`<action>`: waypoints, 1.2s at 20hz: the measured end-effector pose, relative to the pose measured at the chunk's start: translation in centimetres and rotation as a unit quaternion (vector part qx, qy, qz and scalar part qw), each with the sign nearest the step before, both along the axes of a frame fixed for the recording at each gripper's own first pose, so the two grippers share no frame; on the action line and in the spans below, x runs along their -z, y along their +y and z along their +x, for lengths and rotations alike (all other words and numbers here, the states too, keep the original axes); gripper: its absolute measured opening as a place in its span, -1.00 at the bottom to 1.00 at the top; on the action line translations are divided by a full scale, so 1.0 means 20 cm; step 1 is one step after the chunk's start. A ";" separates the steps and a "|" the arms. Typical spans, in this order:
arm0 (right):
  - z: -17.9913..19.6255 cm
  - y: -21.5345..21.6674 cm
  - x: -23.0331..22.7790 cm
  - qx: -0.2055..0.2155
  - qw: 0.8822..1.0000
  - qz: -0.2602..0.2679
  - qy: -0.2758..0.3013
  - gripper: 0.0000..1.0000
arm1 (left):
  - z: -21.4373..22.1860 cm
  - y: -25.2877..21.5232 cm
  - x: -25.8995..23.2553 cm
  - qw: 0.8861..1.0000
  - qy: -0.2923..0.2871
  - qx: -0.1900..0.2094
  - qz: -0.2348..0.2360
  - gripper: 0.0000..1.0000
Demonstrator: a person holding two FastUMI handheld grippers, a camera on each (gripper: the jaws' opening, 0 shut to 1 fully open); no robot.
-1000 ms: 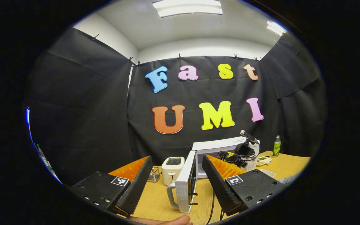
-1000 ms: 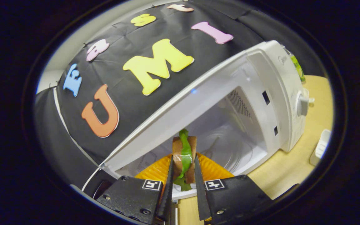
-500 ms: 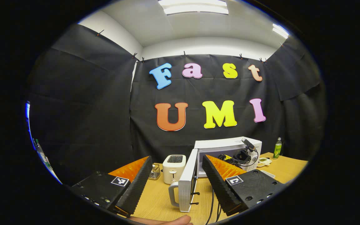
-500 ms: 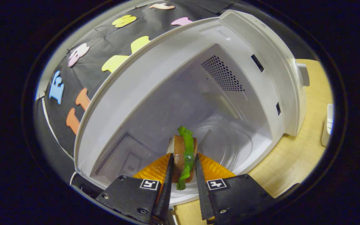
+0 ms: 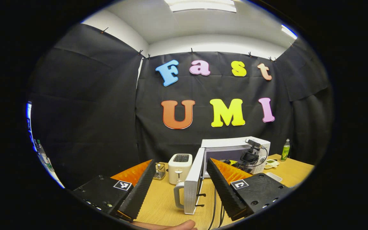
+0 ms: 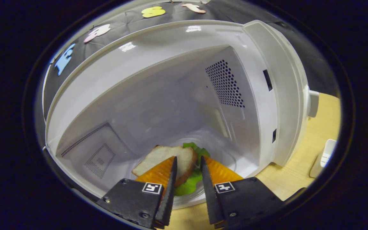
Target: Open the microwave oven with the left hand, put the food in, and close the microwave oven.
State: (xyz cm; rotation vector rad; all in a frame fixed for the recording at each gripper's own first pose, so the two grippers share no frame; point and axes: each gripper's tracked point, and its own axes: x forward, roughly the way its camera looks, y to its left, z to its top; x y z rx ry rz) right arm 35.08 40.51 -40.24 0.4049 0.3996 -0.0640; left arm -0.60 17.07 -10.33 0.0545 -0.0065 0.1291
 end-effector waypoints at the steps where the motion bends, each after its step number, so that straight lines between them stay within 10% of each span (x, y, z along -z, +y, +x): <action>1: -0.01 -0.01 0.00 -0.001 1.000 -0.011 0.000 -0.02 | -0.01 0.01 0.00 1.000 0.002 -0.003 0.001 0.92; 3: -0.04 -0.01 -0.06 -0.017 0.999 -0.031 -0.014 -0.10 | -0.01 0.02 0.03 1.000 0.009 -0.003 0.001 0.92; 11: -0.36 -0.04 -0.29 -0.079 0.994 -0.071 -0.037 0.89 | 0.03 0.30 0.13 0.998 0.041 -0.036 -0.030 0.92; 22: -1.13 -0.20 -1.00 -0.229 0.959 -0.087 -0.145 0.96 | 0.14 0.79 0.41 0.990 0.061 -0.119 -0.037 0.80; 24: -1.26 -0.31 -1.13 -0.244 0.950 -0.094 -0.168 0.96 | 0.15 0.87 0.47 0.988 0.070 -0.135 -0.026 0.31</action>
